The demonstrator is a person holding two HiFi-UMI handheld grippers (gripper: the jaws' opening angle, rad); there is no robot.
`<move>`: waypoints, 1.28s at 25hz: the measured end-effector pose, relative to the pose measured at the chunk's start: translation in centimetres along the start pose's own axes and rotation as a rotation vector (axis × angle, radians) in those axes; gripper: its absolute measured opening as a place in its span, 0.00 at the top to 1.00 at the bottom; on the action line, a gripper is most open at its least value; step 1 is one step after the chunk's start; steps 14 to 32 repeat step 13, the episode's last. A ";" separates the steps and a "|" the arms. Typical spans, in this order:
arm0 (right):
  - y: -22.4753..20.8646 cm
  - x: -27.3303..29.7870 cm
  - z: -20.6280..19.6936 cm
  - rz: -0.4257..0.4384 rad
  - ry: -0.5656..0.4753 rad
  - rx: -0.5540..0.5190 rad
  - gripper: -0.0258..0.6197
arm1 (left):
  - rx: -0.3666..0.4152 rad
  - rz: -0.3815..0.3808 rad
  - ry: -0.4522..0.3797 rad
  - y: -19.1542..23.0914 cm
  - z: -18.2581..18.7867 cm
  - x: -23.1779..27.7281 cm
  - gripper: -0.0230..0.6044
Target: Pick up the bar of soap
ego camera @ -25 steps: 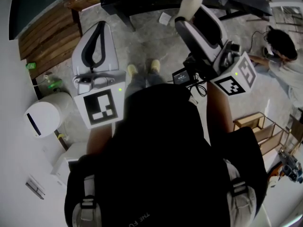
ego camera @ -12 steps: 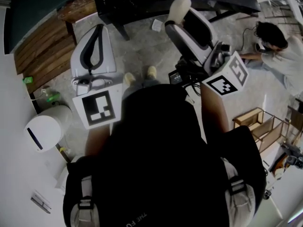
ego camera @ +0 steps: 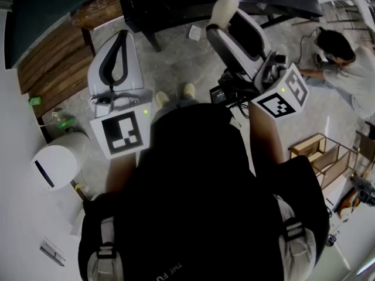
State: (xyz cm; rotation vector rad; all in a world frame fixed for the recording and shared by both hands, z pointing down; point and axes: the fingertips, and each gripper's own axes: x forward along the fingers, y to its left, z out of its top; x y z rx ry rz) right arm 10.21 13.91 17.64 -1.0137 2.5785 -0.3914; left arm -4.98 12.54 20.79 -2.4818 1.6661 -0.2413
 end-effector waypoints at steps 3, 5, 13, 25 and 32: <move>0.0 0.5 -0.1 0.004 -0.001 -0.004 0.54 | -0.002 0.004 -0.006 0.5 0.0 0.2 0.96; -0.1 0.9 0.0 0.003 -0.002 -0.012 0.54 | -0.001 0.005 -0.010 0.8 0.0 0.4 0.96; -0.2 2.3 0.2 0.012 -0.013 0.000 0.54 | -0.002 0.010 -0.015 2.1 0.3 1.1 0.96; -0.2 2.3 0.2 0.012 -0.013 0.000 0.54 | -0.002 0.010 -0.015 2.1 0.3 1.1 0.96; -0.2 2.3 0.2 0.012 -0.013 0.000 0.54 | -0.002 0.010 -0.015 2.1 0.3 1.1 0.96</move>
